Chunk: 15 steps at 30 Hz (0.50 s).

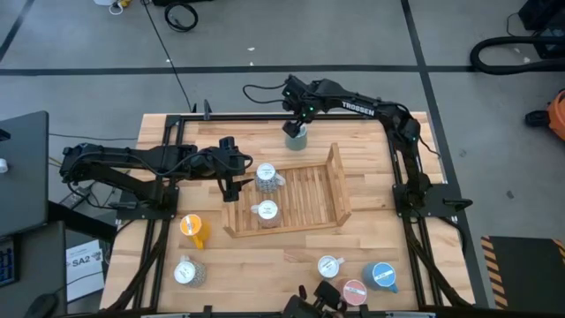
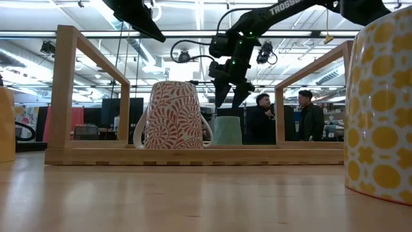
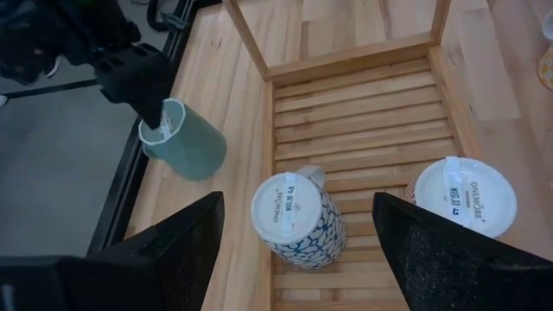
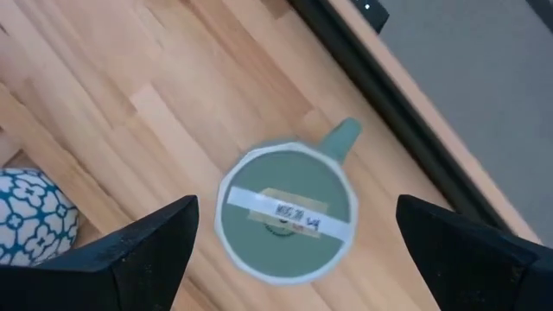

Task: Place coffee mugs
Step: Put the green mug on the shelf

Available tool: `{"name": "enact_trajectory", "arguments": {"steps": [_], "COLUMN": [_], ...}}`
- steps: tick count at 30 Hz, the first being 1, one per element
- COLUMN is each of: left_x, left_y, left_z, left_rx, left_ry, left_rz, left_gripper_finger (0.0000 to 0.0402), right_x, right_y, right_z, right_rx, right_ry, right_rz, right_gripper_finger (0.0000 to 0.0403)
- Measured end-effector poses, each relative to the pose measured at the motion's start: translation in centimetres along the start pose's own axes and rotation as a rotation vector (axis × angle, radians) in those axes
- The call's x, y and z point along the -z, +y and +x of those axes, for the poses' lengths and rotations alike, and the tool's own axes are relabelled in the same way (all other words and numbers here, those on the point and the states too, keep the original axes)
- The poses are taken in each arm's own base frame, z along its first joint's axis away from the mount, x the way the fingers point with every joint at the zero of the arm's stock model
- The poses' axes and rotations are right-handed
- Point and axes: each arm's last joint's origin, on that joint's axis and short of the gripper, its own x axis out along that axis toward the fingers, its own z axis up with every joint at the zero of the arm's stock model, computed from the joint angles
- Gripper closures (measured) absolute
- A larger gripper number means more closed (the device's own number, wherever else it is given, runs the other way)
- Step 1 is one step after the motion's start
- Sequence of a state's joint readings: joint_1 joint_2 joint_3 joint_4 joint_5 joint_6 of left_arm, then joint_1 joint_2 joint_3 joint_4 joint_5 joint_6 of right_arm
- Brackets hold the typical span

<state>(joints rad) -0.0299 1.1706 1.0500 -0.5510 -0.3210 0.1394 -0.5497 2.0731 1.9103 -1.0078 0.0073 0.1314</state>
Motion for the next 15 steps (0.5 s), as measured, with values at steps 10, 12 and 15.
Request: {"name": "enact_trajectory", "arguments": {"steps": [10,12,15], "left_x": [-0.01,0.0,-0.01], "left_y": [0.0,0.0,0.0], "left_z": [0.0,0.0,0.0], "left_rx": [0.0,0.0,0.0], "left_ry": [-0.001,0.0,-0.001], "left_rz": [0.0,0.0,0.0], "left_gripper_finger": [0.0099,0.0099,0.0099], "right_x": [0.74,0.71,0.71], "right_y": [0.04,0.06,0.16], "right_z": [1.13,1.13,1.13], "right_rx": [0.003,0.002,0.001], "right_ry": [0.033,0.03,0.028], "right_rz": [-0.003,-0.003,-0.005], "right_gripper_finger": [0.0003,0.0004,0.0003]}}
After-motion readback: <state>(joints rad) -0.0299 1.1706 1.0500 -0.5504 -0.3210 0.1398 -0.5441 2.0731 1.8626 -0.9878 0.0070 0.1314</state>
